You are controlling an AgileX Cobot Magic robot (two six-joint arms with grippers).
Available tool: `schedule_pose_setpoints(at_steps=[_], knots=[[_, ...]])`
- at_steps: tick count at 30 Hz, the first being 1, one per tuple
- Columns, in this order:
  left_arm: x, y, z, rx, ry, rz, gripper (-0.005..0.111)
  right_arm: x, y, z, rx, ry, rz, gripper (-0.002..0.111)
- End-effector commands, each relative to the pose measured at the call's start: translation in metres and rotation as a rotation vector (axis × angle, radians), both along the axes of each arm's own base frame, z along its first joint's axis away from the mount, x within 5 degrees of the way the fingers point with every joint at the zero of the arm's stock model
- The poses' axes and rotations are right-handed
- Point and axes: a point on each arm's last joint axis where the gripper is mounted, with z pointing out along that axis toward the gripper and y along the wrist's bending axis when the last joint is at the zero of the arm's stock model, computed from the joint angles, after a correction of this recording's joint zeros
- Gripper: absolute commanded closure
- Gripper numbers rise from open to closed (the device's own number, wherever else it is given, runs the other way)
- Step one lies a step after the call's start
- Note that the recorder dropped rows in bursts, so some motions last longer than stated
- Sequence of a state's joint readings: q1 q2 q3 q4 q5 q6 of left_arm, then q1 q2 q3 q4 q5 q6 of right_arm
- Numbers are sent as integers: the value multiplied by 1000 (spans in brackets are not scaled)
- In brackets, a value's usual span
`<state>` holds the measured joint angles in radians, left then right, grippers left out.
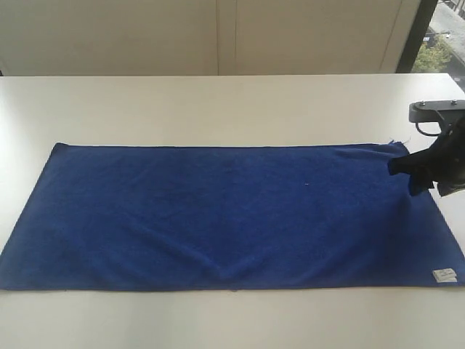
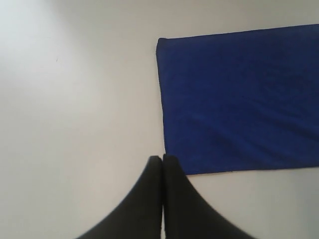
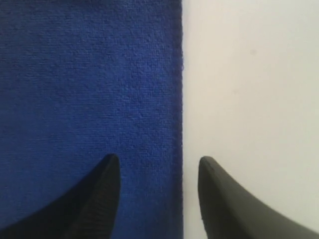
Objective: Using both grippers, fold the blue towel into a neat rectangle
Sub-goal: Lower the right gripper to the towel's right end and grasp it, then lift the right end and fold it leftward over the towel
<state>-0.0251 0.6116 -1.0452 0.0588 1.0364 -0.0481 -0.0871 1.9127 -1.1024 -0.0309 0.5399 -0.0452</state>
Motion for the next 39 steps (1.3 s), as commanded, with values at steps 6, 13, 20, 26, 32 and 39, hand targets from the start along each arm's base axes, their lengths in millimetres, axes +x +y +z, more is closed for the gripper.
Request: schedule_pose_setpoints(at_steps=[6,13,20,26,32,39], knots=[[-1,0,-1,2,5,1,107,-3,-2,-14,11,79,-16,61],[-1,0,-1,2,5,1,107,-5,-1,-28,22,136,-22,82],[-1,0,-1,2,5,1,107,0,-5,-26,-13,128,-22,108],[-1,0,-1,2,5,1,107,12,-36,-6,-179,105,-104,108],[-1,0,-1,2,5,1,107,15,-63,8,-245,87,-224,108],[-1,0,-1,2,5,1,107,14,-37,47,-195,-10,-208,108]])
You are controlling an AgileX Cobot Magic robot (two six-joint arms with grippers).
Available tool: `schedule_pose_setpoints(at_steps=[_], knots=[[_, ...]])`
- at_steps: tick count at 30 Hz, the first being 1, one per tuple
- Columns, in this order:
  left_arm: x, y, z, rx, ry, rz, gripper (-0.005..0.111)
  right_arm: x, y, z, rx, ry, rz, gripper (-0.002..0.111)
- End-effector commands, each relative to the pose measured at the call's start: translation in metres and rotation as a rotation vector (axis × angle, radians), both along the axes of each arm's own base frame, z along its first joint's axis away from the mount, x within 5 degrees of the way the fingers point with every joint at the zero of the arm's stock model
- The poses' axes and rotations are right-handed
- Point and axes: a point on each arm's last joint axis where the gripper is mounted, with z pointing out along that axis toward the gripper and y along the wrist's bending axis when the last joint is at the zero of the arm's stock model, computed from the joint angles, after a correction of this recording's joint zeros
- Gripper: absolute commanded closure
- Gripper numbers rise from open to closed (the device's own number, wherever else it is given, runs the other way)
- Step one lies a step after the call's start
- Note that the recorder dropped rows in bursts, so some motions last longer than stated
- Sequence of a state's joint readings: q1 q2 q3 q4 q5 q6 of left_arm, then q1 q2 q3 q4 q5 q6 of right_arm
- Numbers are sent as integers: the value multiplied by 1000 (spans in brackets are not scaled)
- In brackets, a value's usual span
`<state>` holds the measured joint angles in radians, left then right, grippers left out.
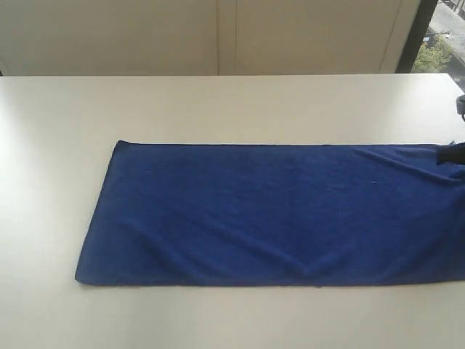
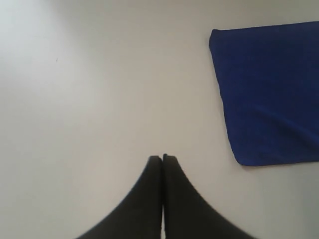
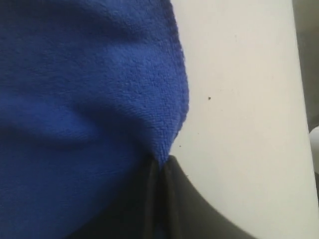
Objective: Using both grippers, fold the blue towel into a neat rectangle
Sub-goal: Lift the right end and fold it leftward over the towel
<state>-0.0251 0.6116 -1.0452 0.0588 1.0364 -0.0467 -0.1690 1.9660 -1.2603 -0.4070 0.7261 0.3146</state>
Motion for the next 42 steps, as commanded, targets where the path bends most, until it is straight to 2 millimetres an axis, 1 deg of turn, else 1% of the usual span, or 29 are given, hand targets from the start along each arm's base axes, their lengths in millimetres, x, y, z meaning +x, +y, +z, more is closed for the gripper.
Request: schedule_pose_setpoints(at_steps=[1,4,7,11,14,15,16,18,19,21,23,25,26,28,30,32,33,35,36,37,39,40,42], knots=[[-1,0,-1,1,5,1,107,-3,24,40,5,-73,42,108],[-1,0,-1,1,5,1,107,-9,51,69,-7,-112,126,108],[-1,0,-1,1,5,1,107,-18,87,98,-9,-163,217,108],[-1,0,-1,1,5,1,107,-33,144,134,21,-210,356,108],[-1,0,-1,1,5,1,107,-44,195,152,59,-245,487,108],[-1,0,-1,1,5,1,107,-46,206,154,66,-250,515,108],[-1,0,-1,1,5,1,107,-50,227,157,78,-261,572,108],[-1,0,-1,1,5,1,107,-54,256,157,96,-272,648,108],[-1,0,-1,1,5,1,107,-55,271,154,103,-267,684,108],[-1,0,-1,1,5,1,107,-53,294,140,110,-252,736,108],[-1,0,-1,1,5,1,107,-47,305,128,108,-235,753,108],[-1,0,-1,1,5,1,107,-41,310,130,108,-241,749,108],[-1,0,-1,1,5,1,107,-40,310,136,108,-246,744,108],[-1,0,-1,1,5,1,107,-39,311,158,119,-275,737,108],[-1,0,-1,1,5,1,107,-42,317,184,170,-312,776,108],[-1,0,-1,1,5,1,107,-49,331,200,239,-326,856,108],[-1,0,-1,1,5,1,107,-54,343,203,297,-326,899,108],[-1,0,-1,1,5,1,107,-56,366,193,355,-319,957,108],[-1,0,-1,1,5,1,107,-56,383,178,375,-303,982,108],[-1,0,-1,1,5,1,107,-56,393,169,385,-302,997,108],[-1,0,-1,1,5,1,107,-51,426,121,428,-260,1015,108],[-1,0,-1,1,5,1,107,-50,439,101,449,-235,1016,108],[-1,0,-1,1,5,1,107,-44,461,52,471,-204,1017,108]])
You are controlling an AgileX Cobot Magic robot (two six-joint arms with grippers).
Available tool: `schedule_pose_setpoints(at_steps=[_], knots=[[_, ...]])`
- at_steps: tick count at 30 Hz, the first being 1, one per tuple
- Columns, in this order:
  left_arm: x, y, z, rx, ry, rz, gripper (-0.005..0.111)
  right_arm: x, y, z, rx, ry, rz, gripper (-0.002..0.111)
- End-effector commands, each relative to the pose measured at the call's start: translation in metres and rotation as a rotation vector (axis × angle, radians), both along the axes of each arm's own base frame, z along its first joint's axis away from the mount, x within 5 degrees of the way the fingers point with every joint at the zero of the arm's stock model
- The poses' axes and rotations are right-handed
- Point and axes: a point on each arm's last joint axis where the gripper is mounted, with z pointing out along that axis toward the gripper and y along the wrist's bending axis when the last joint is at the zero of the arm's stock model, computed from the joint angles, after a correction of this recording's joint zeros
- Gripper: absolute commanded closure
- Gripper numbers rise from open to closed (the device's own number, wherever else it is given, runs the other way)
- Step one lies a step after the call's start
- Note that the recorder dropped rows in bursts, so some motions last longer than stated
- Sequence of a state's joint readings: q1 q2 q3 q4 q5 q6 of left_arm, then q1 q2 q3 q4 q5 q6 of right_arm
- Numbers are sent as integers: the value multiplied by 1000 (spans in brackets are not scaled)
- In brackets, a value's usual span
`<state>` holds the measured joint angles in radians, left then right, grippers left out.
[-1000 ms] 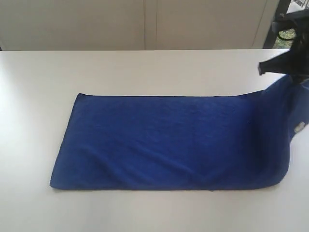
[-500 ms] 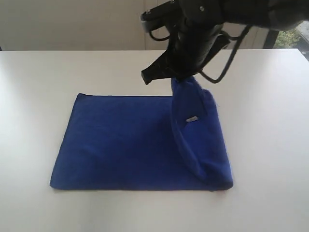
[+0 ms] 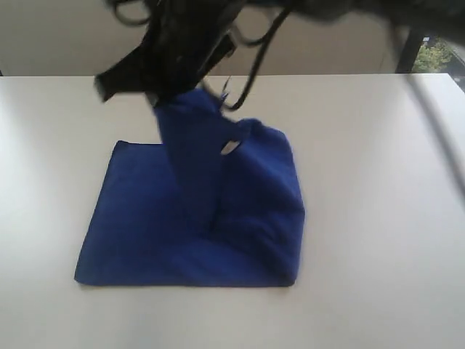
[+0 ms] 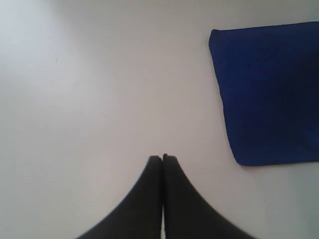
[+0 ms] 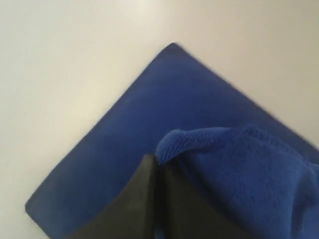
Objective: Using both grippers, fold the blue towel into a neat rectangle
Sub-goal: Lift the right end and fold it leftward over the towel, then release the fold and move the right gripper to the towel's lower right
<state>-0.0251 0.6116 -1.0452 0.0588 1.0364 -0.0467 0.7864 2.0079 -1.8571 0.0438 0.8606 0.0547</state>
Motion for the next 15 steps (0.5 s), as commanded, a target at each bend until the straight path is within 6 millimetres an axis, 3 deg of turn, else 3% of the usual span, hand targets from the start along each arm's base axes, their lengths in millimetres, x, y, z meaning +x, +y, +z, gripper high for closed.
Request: schedule_pose_setpoints(at_steps=[1,4,7,10,13,15], knots=[[-1,0,-1,1,5,1,107,9,52,-108,-7,97,43,108],[-1,0,-1,1,5,1,107,14,65,-149,-12,158,34,108],[-1,0,-1,1,5,1,107,17,70,-160,-12,174,31,106],[-1,0,-1,1,5,1,107,19,72,-154,0,163,33,90],[-1,0,-1,1,5,1,107,20,74,-133,16,151,42,62],[-1,0,-1,1,5,1,107,20,72,-115,22,143,48,52]])
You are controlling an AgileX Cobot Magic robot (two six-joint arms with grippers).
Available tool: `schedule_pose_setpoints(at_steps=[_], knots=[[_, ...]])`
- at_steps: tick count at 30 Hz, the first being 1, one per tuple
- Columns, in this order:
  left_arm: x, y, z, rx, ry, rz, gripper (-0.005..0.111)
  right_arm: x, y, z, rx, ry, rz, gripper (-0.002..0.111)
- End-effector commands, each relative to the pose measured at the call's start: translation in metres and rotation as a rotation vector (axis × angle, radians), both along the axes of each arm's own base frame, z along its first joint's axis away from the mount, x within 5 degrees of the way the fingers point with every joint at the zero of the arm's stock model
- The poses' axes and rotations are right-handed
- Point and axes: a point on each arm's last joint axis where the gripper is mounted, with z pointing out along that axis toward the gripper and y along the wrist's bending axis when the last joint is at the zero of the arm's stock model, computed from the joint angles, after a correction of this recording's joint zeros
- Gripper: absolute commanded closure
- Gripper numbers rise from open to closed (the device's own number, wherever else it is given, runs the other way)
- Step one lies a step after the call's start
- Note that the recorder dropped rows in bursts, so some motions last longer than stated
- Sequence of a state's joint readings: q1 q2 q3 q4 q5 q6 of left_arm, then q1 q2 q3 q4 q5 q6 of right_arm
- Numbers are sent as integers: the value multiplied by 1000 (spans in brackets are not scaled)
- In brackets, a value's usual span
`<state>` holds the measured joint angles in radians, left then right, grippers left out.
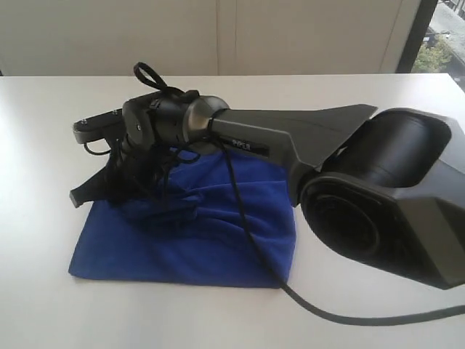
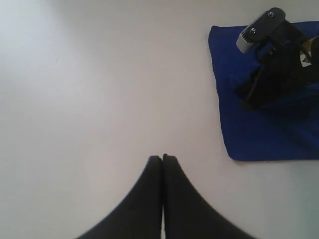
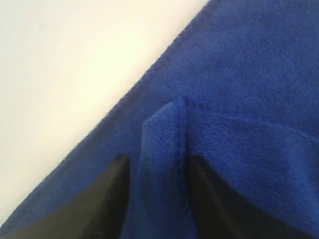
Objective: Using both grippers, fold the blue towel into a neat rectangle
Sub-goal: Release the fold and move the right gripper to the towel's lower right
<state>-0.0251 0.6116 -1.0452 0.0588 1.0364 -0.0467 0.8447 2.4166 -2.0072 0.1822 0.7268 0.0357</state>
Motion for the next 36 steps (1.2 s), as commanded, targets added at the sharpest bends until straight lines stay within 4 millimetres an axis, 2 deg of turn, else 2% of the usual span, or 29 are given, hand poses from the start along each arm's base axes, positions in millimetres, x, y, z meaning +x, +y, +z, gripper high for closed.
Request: schedule_pose_setpoints(at_steps=[1,4,6,8,10,12,14,19,25,31,36], knots=[[-1,0,-1,1,5,1,107,2,-4,46,30,-33,13,48],[-1,0,-1,1,5,1,107,5,-19,72,4,-45,6,48],[-1,0,-1,1,5,1,107,12,-36,87,-32,-47,-19,48],[-1,0,-1,1,5,1,107,20,-57,94,-94,-32,-44,48],[-1,0,-1,1,5,1,107,34,-82,93,-185,-25,-65,49],[-1,0,-1,1,5,1,107,48,-105,88,-271,-21,-100,54],[-1,0,-1,1,5,1,107,64,-127,79,-316,-4,-148,65],[-1,0,-1,1,5,1,107,94,-167,51,-354,30,-200,109],[-1,0,-1,1,5,1,107,117,-188,21,-340,13,-226,108],[-1,0,-1,1,5,1,107,125,-199,-16,-378,69,-242,108],[-1,0,-1,1,5,1,107,124,-213,-25,-447,127,-303,108]])
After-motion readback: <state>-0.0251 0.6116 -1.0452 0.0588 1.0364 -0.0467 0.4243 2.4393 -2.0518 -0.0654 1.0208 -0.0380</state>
